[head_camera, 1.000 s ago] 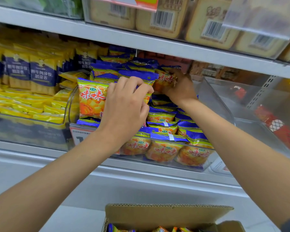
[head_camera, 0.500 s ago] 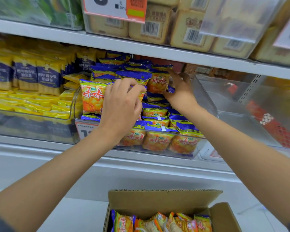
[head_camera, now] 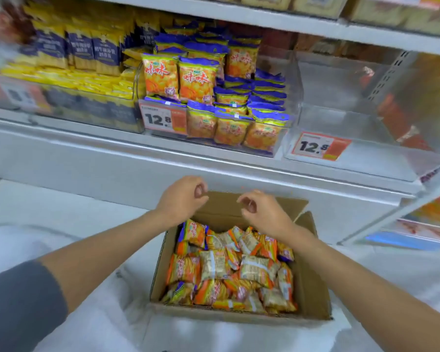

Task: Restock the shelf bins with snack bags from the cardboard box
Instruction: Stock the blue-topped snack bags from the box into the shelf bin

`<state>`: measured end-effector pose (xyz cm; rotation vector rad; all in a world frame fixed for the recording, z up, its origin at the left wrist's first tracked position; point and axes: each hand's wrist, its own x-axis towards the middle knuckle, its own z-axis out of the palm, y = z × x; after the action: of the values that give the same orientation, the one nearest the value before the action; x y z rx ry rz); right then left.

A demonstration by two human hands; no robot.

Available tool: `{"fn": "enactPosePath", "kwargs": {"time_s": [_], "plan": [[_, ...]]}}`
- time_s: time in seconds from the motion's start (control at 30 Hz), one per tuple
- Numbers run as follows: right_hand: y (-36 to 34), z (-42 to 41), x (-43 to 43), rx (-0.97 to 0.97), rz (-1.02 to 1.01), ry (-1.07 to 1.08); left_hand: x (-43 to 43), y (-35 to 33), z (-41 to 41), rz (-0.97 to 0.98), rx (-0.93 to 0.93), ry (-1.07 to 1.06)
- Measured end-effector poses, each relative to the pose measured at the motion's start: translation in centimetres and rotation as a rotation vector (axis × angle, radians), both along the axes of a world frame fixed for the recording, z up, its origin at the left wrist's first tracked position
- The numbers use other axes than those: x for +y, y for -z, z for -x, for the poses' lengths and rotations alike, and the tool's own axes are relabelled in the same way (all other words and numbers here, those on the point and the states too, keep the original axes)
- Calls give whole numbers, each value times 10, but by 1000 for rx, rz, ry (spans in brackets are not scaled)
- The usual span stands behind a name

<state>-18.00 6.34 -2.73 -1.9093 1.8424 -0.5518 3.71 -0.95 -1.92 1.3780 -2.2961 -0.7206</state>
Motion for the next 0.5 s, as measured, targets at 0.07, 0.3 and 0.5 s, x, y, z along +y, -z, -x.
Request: {"fn": "enactPosePath", "kwargs": {"time_s": [0.07,0.3,0.5], "plan": [[39,0,9,-31,-166,-2,6,17,-20,-79,-24,-62],[128,-47,-32,-95,-370,-70,7,39,-51,-174,3,-150],[183,-91,-44,80,-374,-176,16,46,-52,-251,17,-160]]}}
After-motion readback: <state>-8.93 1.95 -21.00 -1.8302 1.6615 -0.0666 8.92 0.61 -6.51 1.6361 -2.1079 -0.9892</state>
